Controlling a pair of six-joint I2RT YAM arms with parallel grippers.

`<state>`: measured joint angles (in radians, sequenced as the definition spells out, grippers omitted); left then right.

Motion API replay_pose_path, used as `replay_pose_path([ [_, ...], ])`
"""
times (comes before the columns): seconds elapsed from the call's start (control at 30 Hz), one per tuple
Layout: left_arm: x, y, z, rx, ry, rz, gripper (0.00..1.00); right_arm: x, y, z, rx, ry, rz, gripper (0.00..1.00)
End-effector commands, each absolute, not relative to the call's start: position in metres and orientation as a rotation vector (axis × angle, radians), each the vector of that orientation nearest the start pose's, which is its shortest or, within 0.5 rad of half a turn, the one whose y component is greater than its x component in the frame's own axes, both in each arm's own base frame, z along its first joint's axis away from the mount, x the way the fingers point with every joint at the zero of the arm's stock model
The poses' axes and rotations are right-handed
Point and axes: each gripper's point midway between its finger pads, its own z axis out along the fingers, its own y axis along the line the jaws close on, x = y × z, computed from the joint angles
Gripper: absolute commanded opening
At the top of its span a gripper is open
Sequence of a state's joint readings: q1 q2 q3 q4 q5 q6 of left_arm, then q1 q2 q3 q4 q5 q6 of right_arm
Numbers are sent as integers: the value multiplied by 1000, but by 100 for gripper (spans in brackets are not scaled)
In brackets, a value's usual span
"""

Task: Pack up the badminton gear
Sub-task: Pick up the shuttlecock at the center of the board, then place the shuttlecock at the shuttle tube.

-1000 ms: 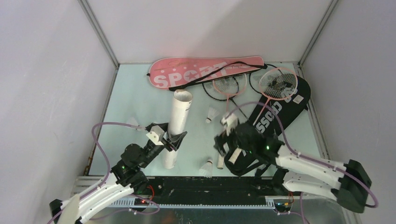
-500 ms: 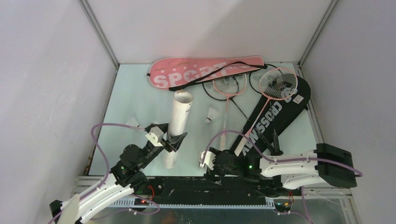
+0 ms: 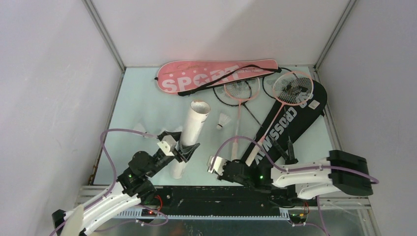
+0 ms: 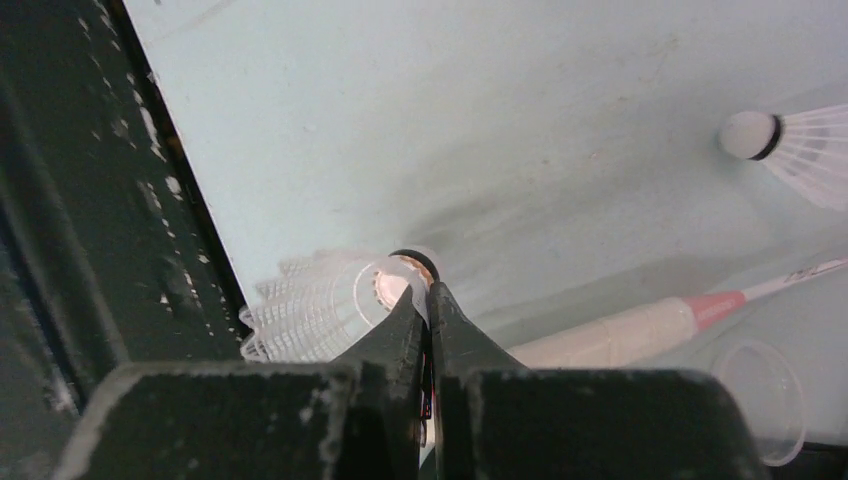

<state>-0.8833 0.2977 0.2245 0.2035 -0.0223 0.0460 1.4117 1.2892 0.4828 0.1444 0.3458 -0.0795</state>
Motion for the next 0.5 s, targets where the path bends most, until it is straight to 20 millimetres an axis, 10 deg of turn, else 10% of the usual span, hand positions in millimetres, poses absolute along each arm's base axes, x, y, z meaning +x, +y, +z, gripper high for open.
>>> replay_pose_path([
  [0.0,169,-210,234,707,1258,-678,33,114,317,120,-1141,1722,490,3],
  [0.47,135,-242,197,1166,1111,-690,33,88,210,306,-591,1714,1152,0],
])
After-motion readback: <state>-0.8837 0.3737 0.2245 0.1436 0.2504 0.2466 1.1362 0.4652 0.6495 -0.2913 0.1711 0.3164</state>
